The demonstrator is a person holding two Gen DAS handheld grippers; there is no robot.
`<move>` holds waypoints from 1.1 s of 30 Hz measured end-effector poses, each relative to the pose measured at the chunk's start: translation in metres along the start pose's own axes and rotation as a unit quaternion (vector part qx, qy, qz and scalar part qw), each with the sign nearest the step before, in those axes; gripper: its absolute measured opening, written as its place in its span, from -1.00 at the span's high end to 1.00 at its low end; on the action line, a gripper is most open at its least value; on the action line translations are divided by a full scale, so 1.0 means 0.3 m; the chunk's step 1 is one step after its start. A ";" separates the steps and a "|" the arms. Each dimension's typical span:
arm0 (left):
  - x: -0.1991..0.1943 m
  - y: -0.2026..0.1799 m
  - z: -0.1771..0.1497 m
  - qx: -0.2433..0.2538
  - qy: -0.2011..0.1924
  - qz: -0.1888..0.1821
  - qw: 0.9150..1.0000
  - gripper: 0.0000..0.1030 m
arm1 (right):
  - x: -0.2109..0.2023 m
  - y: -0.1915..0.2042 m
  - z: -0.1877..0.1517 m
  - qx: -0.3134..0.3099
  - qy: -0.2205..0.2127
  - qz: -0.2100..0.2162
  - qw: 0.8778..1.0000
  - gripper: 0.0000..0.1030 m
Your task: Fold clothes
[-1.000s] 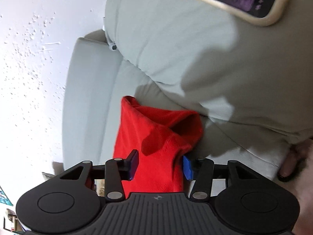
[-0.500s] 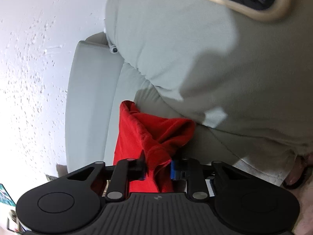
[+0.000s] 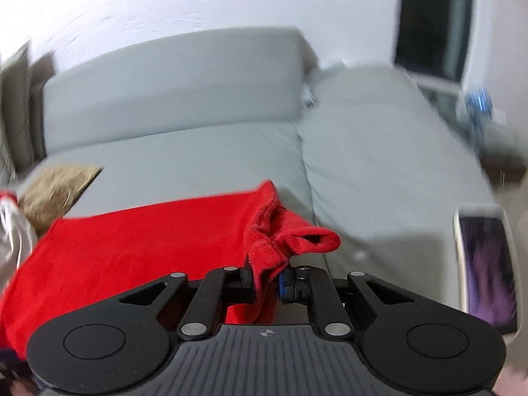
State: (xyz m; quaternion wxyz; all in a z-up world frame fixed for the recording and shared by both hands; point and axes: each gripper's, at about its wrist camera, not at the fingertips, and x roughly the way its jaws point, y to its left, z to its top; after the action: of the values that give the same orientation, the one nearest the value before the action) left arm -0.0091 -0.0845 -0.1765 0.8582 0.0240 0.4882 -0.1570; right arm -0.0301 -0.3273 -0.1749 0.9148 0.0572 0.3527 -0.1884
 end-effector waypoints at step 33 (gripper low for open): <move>-0.087 0.473 -0.022 -0.225 -0.072 -0.008 0.972 0.04 | -0.108 0.718 -0.006 -0.185 -0.019 0.202 0.962 0.77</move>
State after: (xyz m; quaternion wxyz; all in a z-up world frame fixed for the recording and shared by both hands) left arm 0.0146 0.0580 -0.1738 0.8731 -0.1854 0.4480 -0.0516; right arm 0.0296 -0.1184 -0.1606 0.9350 -0.0466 0.3450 0.0673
